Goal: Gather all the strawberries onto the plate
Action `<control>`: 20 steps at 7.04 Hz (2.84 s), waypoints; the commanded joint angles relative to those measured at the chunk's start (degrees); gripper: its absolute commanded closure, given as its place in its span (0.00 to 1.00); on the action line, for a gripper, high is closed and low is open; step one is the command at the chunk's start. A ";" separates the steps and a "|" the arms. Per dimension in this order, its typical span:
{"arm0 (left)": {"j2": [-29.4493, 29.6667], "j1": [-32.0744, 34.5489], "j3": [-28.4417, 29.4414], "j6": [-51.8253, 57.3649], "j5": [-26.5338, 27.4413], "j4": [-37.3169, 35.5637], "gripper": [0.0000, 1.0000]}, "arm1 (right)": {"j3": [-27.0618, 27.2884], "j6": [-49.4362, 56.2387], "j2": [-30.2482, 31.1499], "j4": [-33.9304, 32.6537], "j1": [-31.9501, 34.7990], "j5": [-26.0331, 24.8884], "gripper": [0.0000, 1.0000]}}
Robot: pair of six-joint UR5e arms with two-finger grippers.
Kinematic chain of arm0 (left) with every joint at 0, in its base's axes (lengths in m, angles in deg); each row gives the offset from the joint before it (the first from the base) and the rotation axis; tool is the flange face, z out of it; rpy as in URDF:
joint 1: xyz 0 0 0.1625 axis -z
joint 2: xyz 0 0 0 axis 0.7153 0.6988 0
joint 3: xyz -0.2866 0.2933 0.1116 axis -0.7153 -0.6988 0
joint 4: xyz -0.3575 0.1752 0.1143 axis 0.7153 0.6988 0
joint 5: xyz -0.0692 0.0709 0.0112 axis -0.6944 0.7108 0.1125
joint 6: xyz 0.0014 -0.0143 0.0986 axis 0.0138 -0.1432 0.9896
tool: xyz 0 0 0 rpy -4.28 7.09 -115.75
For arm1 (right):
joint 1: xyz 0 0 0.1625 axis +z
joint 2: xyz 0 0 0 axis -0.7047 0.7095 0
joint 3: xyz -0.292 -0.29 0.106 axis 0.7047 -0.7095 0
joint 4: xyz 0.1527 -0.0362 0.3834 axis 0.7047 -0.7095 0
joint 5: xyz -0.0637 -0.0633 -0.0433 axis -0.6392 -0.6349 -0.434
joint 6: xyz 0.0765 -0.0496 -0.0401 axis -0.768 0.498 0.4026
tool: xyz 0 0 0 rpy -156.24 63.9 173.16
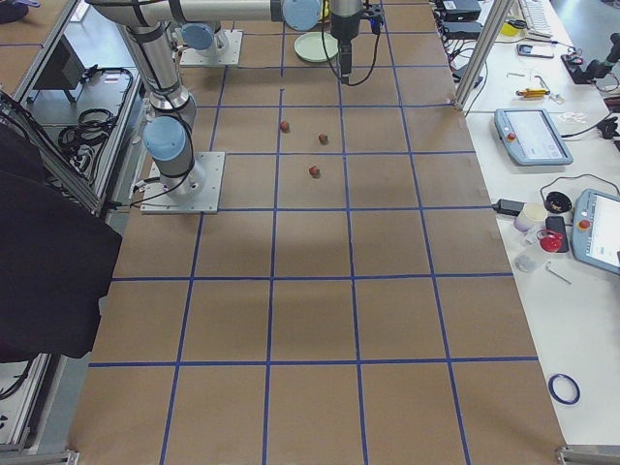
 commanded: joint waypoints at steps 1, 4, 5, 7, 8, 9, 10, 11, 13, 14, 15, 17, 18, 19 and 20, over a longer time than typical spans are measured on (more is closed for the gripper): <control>-0.06 0.00 -0.07 0.01 0.05 0.00 0.00 | 0.00 0.00 0.08 -0.01 0.00 -0.03 0.00; -0.15 0.00 0.02 0.10 0.05 0.00 0.00 | -0.17 -0.26 -0.01 0.25 0.00 0.50 0.00; -0.06 0.00 0.02 0.10 0.05 0.00 0.00 | -0.26 -0.44 0.08 0.69 0.00 1.11 0.00; -0.23 0.00 0.10 0.19 0.05 0.00 0.00 | -0.26 -2.10 0.08 0.78 0.09 4.35 0.00; -0.15 0.00 0.02 0.10 0.05 0.00 0.00 | -0.18 -2.02 -0.01 0.70 0.09 3.59 0.00; -0.15 0.00 0.10 0.10 0.05 0.00 0.00 | -0.09 -2.02 -0.01 0.70 0.09 3.67 0.00; -0.15 0.00 -0.07 0.10 0.05 0.00 0.00 | -0.09 -2.02 -0.01 0.61 0.09 3.75 0.00; -0.15 0.00 0.02 0.10 0.05 0.00 0.00 | -0.09 -2.02 -0.09 0.61 0.09 3.84 0.00; -0.23 0.00 0.10 0.19 0.05 0.00 0.00 | 0.44 -2.02 -0.27 0.52 0.09 4.19 0.00; -0.15 0.00 -0.07 0.10 0.05 0.00 0.00 | 2.18 -1.67 -0.71 0.43 0.09 3.32 0.00; 0.03 0.00 0.02 0.10 0.05 0.00 0.00 | 5.16 -1.93 -1.41 -1.05 0.09 0.79 0.00; -0.06 0.00 0.02 0.19 0.14 0.00 0.00 | 11.31 -1.06 -1.76 -5.09 -0.78 -0.28 0.00; 0.11 0.09 -0.07 0.10 0.05 0.00 0.00 | 15.86 3.38 -2.29 -10.24 -2.71 -1.51 0.00; 0.12 0.00 -0.07 0.10 0.05 0.00 0.00 | 20.52 7.43 -2.29 -15.34 -6.03 -0.91 0.00; 0.12 0.00 -0.07 0.10 0.14 0.00 0.00 | 24.48 10.69 -2.29 -18.78 -8.67 -0.73 0.00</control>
